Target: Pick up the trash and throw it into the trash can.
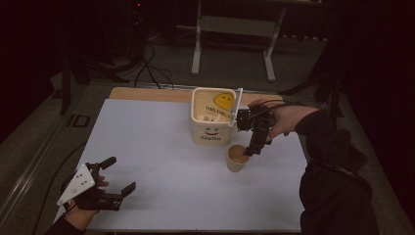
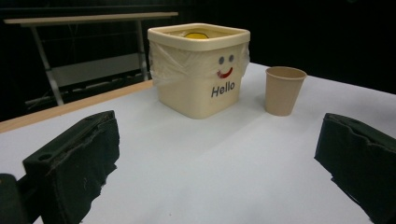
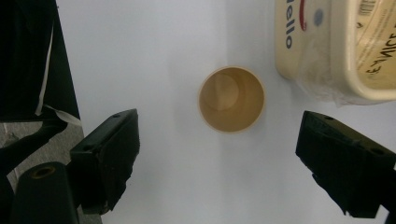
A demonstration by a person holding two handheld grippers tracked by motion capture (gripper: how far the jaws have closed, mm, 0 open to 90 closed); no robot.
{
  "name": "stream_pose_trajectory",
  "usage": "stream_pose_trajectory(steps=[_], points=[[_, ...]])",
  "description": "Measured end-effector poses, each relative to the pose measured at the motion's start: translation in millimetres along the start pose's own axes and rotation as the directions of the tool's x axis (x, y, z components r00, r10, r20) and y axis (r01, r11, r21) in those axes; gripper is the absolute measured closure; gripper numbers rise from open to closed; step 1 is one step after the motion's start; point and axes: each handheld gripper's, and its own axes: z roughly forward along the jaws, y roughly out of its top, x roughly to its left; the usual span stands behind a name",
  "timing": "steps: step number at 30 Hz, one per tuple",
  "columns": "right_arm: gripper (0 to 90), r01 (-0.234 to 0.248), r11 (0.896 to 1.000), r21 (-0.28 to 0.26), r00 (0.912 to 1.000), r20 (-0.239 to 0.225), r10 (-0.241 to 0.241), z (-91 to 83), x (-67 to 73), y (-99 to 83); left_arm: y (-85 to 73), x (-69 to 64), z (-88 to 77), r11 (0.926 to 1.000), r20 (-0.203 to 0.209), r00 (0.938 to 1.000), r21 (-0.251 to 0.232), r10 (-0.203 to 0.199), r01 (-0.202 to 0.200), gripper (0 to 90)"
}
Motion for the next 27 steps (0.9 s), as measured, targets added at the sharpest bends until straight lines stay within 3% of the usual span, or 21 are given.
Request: stream_pose_trajectory(steps=[13,17,27], points=[[13.4,0.008,1.0,-0.025,0.9999,-0.013,-0.009,38.7,-4.8,-4.0,0.4,-0.5,1.4,1.0,0.013,0.9999,-0.001,0.003,-0.003,0.6],[13.4,0.004,1.0,-0.012,0.9999,-0.016,-0.004,56.8,-8.0,-4.1,0.1,-0.8,1.1,1.0,0.014,0.9999,0.0,0.004,-0.004,0.6],[12.8,-0.01,1.0,0.021,0.9998,-0.019,0.01,79.8,-15.4,-2.1,-0.2,-0.9,0.3,1.0,0.019,0.9998,0.002,0.002,-0.002,0.6]])
